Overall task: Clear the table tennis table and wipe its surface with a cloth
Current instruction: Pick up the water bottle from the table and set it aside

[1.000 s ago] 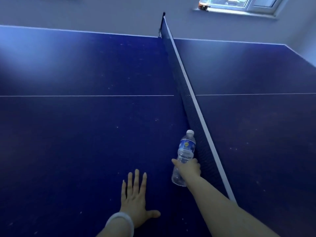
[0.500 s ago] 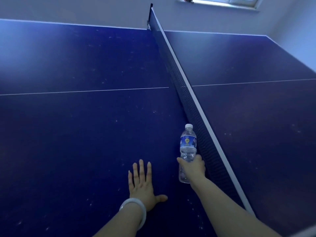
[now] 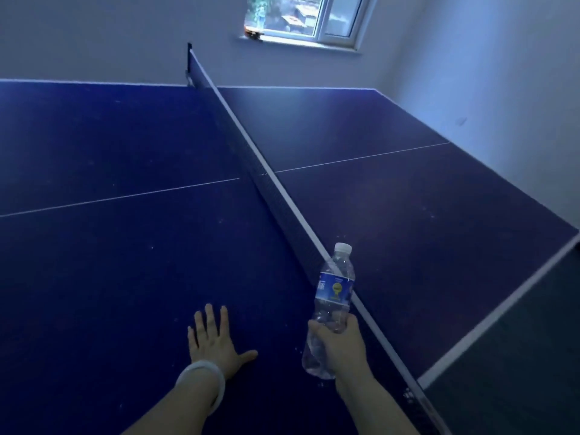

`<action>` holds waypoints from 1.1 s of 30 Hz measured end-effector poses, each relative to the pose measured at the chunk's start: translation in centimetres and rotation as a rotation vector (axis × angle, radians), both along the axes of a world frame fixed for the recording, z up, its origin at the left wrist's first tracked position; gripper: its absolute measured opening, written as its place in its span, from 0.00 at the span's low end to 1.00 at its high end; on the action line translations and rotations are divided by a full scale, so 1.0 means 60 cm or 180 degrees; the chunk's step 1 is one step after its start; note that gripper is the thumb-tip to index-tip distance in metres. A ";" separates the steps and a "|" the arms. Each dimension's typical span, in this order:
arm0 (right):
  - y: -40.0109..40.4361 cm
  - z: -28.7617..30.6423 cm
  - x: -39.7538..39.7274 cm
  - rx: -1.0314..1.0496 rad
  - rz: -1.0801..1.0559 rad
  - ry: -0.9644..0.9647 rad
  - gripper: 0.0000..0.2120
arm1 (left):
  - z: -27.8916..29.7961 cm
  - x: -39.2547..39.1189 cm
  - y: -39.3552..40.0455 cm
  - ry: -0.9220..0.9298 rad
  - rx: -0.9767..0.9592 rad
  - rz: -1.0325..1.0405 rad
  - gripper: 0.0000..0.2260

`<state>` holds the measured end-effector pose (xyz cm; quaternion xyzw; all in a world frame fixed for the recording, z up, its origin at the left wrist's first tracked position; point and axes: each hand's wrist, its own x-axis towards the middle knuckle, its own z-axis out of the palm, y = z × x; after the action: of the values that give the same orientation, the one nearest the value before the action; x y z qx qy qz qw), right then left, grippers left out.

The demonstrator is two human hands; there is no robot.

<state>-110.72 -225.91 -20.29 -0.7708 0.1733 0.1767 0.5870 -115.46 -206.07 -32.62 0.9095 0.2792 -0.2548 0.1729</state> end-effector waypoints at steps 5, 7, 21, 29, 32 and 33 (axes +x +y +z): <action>-0.073 0.041 0.011 0.0263 -0.0216 -0.0137 0.21 | 0.083 0.033 -0.013 -0.0192 -0.0111 -0.0062 0.31; -0.109 0.057 0.018 0.0348 -0.0304 -0.0308 0.22 | 0.126 0.059 -0.034 -0.0461 -0.0250 -0.0271 0.23; -0.562 0.174 0.029 0.1043 -0.0527 -0.1009 0.11 | 0.347 0.192 -0.527 -0.1220 -0.0634 -0.1663 0.17; -0.954 0.221 -0.018 0.0508 -0.1288 -0.1315 0.15 | 0.396 0.236 -0.927 -0.1213 -0.0929 -0.2371 0.09; -1.060 0.223 -0.028 0.0354 -0.1498 -0.1259 0.15 | 0.408 0.249 -1.048 -0.1123 -0.1017 -0.2669 0.09; -1.092 0.222 -0.027 0.0271 -0.1539 -0.1266 0.14 | 0.412 0.259 -1.086 -0.1108 -0.1007 -0.2783 0.11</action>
<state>-112.31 -291.44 -6.99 -0.7014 0.2258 -0.1151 0.6662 -99.91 -271.24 -7.90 0.9332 -0.2035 -0.1870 0.2299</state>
